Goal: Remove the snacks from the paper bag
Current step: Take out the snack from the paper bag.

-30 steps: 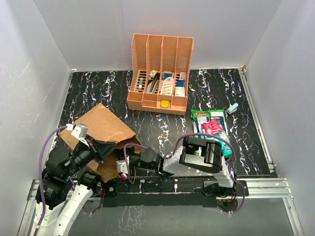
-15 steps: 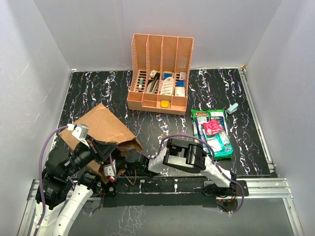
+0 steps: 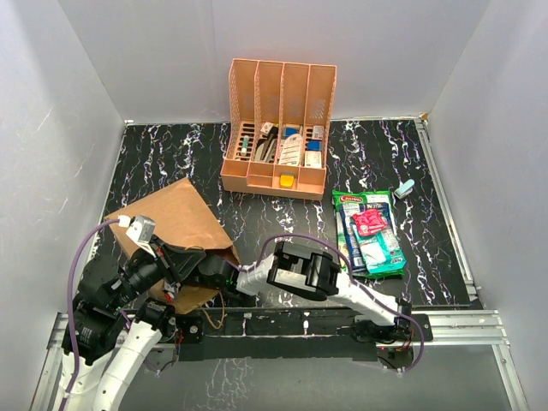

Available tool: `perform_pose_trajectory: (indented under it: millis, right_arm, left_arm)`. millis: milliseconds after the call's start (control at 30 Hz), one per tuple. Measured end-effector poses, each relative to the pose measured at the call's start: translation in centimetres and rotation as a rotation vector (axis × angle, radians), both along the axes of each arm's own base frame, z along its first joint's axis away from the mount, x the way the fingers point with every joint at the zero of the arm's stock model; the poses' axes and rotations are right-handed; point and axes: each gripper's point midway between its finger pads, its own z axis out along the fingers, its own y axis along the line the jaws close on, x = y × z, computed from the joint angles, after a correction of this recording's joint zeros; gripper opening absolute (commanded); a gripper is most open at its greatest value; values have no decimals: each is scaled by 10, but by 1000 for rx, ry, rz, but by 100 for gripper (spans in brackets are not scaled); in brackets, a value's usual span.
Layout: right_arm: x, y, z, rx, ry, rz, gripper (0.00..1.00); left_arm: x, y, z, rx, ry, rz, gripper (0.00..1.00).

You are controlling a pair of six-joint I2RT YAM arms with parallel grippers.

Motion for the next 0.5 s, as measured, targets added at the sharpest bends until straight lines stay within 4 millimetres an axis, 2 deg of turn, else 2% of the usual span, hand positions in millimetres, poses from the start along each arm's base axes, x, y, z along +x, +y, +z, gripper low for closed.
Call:
perform_pose_trajectory:
  millis: [67, 167, 333, 500]
  right_arm:
    - [12, 0, 4, 6, 0, -43, 21]
    - [32, -4, 11, 22, -4, -103, 10]
    - [52, -19, 6, 16, -6, -175, 7]
    - [48, -44, -6, -31, 10, -186, 7]
  left_arm:
    - [0, 0, 0, 0, -1, -1, 0]
    - [0, 0, 0, 1, -2, -3, 0]
    - [0, 0, 0, 1, -6, 1, 0]
    - [0, 3, 1, 0, -11, 14, 0]
